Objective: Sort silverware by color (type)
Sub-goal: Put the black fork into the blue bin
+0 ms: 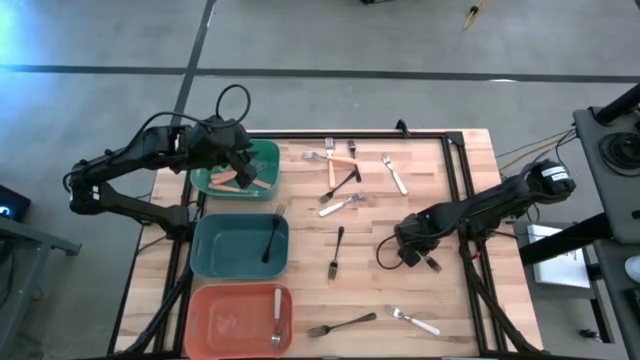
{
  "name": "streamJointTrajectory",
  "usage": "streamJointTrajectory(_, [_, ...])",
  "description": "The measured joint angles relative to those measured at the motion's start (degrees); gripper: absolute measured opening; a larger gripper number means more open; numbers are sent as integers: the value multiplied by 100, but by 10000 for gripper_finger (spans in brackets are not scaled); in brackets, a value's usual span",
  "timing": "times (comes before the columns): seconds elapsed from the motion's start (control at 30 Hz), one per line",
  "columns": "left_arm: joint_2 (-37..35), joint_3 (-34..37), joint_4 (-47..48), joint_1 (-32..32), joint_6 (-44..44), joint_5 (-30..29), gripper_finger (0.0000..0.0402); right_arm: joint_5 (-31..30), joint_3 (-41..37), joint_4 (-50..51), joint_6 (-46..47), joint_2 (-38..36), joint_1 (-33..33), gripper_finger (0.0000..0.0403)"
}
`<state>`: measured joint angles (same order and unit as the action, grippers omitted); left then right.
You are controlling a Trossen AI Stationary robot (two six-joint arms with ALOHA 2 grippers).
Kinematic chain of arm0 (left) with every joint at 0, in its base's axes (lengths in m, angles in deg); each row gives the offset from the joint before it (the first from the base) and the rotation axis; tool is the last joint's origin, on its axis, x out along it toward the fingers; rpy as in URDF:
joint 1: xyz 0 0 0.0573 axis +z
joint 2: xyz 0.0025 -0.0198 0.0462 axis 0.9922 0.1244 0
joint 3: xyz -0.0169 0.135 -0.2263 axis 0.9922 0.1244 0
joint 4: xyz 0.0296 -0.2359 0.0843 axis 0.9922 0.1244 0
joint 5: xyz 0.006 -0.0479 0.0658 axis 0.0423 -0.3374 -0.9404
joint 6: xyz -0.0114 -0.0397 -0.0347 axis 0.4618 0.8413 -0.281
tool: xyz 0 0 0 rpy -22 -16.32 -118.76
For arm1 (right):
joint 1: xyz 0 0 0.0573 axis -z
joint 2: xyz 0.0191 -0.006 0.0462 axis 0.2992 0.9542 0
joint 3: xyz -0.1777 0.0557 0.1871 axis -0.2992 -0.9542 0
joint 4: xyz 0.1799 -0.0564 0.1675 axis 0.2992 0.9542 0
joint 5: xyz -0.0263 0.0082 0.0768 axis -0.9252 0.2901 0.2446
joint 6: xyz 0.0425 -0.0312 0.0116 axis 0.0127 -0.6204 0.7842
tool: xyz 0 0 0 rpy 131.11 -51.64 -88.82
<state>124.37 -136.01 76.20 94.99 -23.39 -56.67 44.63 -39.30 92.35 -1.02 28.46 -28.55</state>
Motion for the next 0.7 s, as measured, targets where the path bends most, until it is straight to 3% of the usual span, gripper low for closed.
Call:
streamJointTrajectory(0.5, [0,10,26,-2,-69,94,100,-50,742,-47,-707,-160,4,9])
streamJointTrajectory(0.6, [4,146,-112,-42,-317,164,100,-286,900,-42,-812,-221,4,9])
streamJointTrajectory(0.7, [-50,605,-808,-100,-719,660,100,-713,1077,-45,-938,-257,17,9])
